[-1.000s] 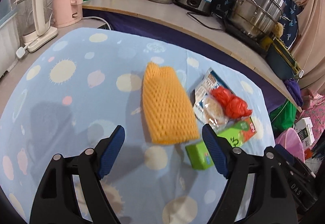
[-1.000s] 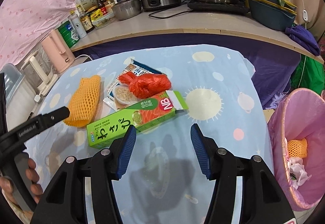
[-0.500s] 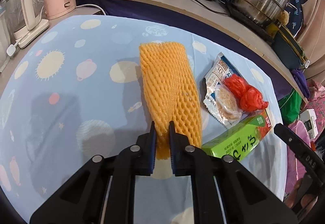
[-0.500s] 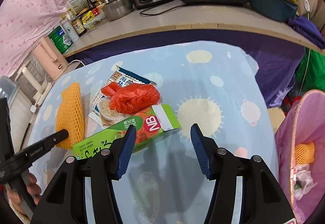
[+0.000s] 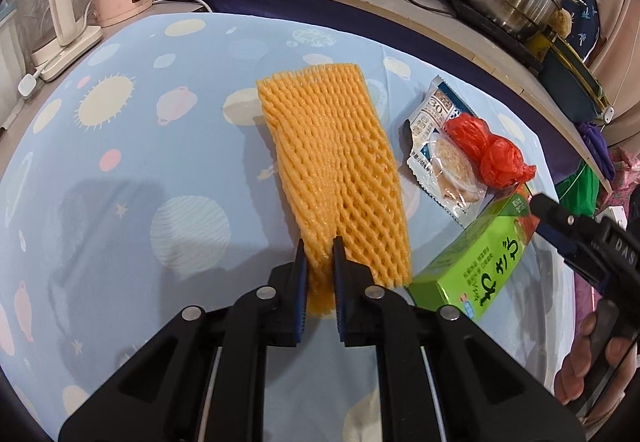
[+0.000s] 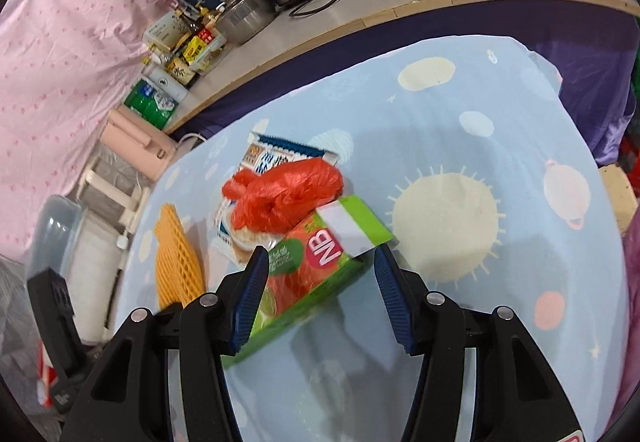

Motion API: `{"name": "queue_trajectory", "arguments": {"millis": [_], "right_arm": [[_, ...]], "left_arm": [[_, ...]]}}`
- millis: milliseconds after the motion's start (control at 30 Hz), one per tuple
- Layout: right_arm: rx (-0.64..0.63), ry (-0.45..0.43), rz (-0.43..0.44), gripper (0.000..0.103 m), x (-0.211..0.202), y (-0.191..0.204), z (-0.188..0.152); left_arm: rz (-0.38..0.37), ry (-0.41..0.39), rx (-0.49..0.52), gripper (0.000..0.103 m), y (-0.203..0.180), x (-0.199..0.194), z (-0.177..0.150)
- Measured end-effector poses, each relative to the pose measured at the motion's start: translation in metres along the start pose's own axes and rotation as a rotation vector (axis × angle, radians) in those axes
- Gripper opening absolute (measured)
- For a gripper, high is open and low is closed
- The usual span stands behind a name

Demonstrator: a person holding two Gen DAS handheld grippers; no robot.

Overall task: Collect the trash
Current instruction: 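Grasp the orange foam net with the left tool while the right tool grasps the green wasabi box, then carry foam net and wasabi box over the bin and open both tools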

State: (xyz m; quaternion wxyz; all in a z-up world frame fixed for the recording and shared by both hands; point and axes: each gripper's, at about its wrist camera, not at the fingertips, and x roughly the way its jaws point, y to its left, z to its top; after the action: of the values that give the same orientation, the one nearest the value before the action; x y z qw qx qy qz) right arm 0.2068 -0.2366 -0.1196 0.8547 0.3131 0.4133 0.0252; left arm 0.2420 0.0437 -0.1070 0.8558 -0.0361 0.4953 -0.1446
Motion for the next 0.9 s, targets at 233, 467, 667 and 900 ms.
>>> {"name": "queue_trajectory", "arguments": {"millis": [233,467,667,900], "right_arm": [[0.132,0.009,0.131,0.022,0.013,-0.023,0.014],[0.079,-0.043,0.160,0.008,-0.018,-0.003,0.010],[0.003,-0.131,0.061,0.005,-0.086,0.014,-0.001],[-0.099,-0.253,-0.129,0.003,-0.175,0.021,-0.017]], "left_arm": [[0.014,-0.003,0.014,0.011,-0.005,0.001,0.000],[-0.012,-0.011,0.042,0.010,-0.016,-0.013,-0.004],[-0.049,-0.041,0.078,0.010,-0.033,-0.049,-0.018],[-0.113,-0.063,0.161,0.010,-0.071,-0.098,-0.040]]}}
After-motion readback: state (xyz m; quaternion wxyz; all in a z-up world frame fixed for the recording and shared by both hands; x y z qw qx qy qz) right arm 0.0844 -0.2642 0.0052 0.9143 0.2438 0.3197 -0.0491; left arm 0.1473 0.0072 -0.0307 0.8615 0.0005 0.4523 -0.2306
